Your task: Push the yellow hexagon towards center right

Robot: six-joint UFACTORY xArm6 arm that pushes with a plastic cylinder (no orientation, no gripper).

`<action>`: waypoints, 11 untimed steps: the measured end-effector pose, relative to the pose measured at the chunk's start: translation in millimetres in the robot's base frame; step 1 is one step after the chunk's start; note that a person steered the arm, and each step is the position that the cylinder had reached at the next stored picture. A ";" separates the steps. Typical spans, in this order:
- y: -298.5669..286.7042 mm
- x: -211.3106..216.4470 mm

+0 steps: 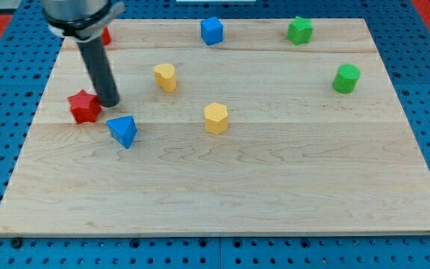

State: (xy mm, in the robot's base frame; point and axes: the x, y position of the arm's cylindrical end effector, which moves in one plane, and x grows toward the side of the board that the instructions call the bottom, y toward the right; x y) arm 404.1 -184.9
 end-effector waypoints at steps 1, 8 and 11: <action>-6.6 1.5; 127.0 6.8; 217.8 27.8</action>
